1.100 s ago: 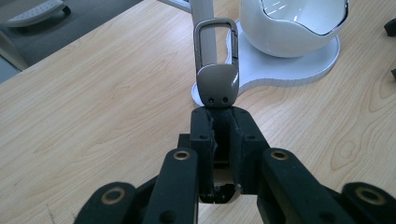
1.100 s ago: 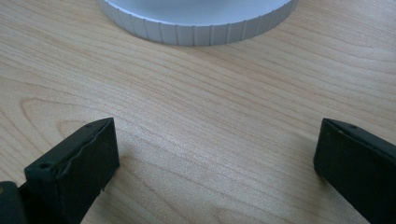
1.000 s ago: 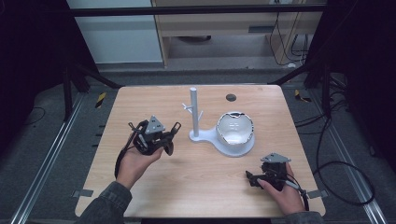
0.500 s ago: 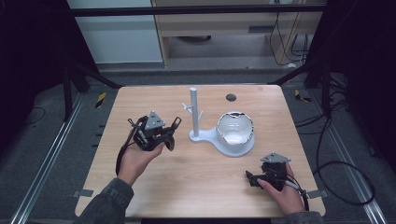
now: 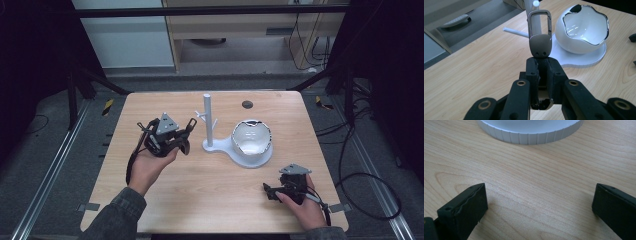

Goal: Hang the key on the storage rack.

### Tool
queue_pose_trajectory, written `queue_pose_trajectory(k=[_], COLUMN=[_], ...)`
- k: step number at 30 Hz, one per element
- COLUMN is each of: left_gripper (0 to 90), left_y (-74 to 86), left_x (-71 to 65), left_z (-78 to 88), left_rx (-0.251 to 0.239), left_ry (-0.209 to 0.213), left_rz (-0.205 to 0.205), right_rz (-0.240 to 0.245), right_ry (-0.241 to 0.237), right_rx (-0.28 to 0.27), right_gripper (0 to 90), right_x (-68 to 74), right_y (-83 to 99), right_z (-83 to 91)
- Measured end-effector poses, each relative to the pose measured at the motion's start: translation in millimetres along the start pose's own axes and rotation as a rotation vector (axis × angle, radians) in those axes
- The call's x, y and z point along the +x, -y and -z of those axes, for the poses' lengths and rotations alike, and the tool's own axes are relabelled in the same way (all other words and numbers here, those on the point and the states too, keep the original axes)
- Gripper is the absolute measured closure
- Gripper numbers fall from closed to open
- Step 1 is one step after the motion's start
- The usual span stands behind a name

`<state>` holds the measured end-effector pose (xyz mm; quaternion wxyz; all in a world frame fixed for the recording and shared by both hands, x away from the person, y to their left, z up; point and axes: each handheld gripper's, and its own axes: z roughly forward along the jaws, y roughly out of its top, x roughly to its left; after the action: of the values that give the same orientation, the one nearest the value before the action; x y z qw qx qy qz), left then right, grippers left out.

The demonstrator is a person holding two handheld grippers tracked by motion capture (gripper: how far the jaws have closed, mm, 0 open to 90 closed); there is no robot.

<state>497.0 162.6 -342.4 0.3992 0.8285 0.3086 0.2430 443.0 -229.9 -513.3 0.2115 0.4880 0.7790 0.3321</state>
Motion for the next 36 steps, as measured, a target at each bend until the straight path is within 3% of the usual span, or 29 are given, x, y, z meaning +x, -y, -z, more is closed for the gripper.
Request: queue_pose_trajectory(k=[12,28,36], left_gripper=[80.4,80.4,80.4], left_y=[-14.7,-15.7,-16.6], left_x=[-1.3,4.9,1.9], left_z=[-6.4,-25.4,-35.3], left_rx=[-0.010,-0.002,0.010], left_ry=[-0.003,-0.011,-0.013], left_rz=[-0.003,0.035,0.021], right_rz=[0.001,0.001,0.001], right_ry=[0.000,0.001,0.001], right_rx=[0.001,0.000,0.001], right_gripper=[0.4,0.4,0.4], right_x=[-0.1,0.0,0.0], right_y=[0.0,0.0,0.0], right_z=[0.1,0.0,0.0])
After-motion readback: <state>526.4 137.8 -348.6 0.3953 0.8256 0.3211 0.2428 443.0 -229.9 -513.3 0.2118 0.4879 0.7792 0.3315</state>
